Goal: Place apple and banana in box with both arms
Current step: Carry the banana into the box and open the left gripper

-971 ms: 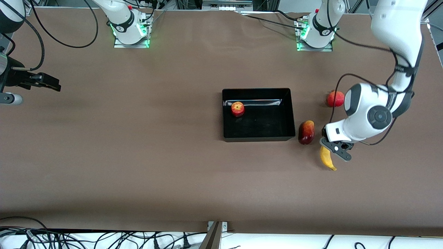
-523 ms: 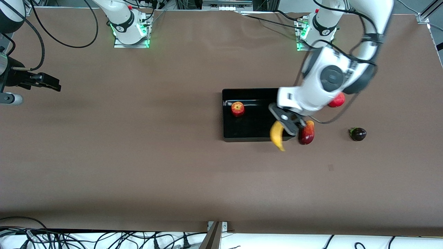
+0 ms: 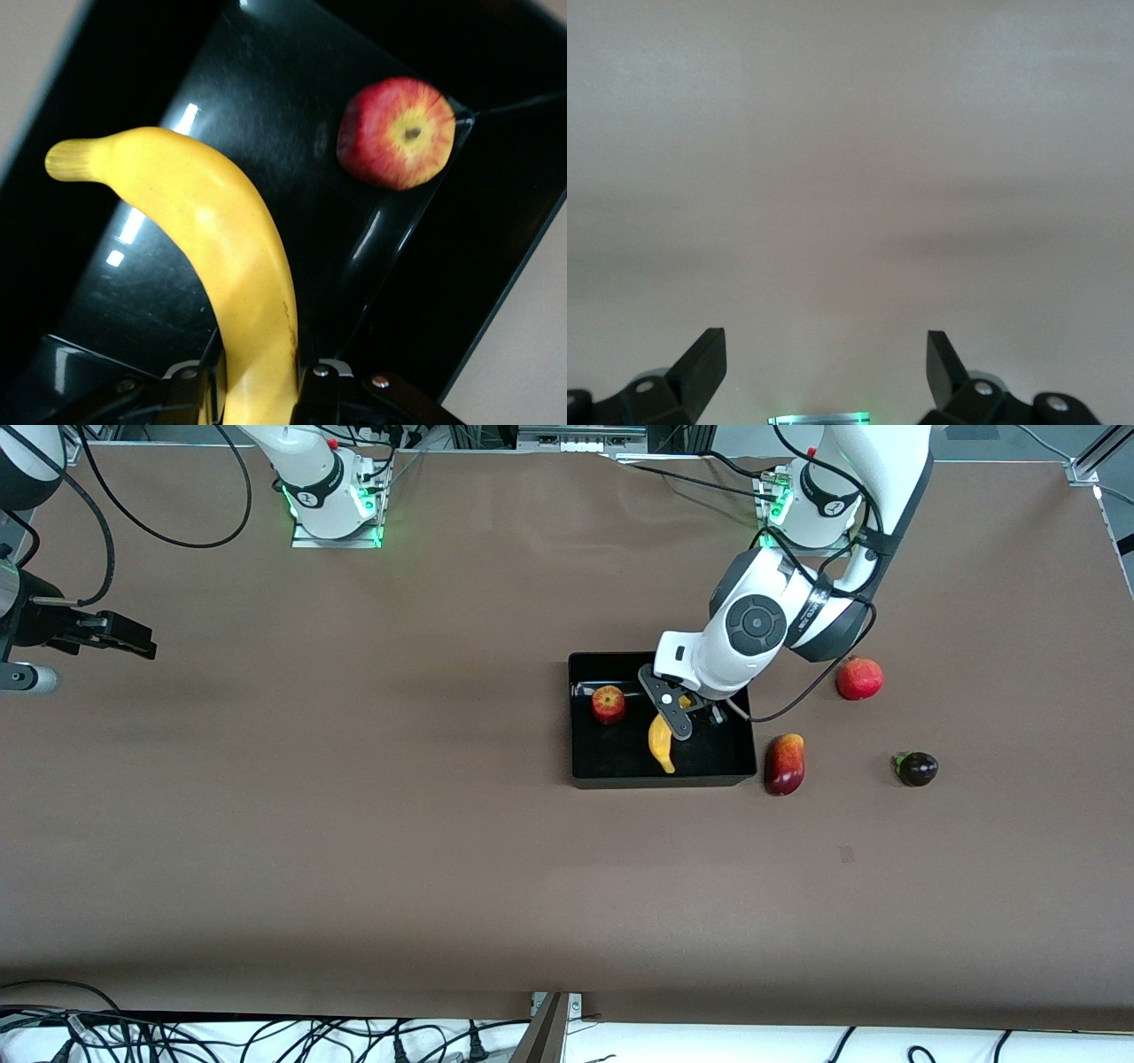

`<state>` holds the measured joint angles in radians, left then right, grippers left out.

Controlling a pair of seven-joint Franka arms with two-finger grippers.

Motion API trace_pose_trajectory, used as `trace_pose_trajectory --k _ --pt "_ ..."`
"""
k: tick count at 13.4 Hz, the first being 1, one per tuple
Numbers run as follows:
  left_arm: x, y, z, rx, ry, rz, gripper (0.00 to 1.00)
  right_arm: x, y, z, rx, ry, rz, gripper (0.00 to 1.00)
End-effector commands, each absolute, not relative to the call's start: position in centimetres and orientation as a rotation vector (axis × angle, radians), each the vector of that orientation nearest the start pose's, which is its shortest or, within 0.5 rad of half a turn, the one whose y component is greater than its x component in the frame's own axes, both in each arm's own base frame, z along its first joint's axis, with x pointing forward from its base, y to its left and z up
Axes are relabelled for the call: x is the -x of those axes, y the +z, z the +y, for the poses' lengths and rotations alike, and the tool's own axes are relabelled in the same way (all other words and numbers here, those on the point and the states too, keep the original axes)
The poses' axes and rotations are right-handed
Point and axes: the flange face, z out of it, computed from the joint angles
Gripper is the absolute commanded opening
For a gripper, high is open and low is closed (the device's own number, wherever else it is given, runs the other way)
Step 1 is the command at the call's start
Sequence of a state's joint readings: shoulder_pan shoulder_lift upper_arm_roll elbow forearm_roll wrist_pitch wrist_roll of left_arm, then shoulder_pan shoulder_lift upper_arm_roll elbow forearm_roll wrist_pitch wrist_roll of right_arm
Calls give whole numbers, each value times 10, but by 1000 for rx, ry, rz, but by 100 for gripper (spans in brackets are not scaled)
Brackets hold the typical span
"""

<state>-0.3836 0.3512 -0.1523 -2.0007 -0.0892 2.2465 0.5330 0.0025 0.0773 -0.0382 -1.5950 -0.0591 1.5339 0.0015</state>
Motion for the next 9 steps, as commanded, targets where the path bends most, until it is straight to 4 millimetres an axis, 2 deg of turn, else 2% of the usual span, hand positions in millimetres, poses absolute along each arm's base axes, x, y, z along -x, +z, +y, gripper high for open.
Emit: trace_pose_trajectory --k 1,5,8,9 --pt "-507 277 -299 2865 162 1575 0 -564 572 -24 3198 212 71 100" --pt "-501 250 -297 2871 221 1559 0 -564 572 -24 3198 212 71 100" --pt "-496 227 -311 2860 216 1583 0 -564 572 -24 3197 214 71 100" --pt "-496 225 -314 2862 220 1583 23 -564 572 -24 3198 212 71 100"
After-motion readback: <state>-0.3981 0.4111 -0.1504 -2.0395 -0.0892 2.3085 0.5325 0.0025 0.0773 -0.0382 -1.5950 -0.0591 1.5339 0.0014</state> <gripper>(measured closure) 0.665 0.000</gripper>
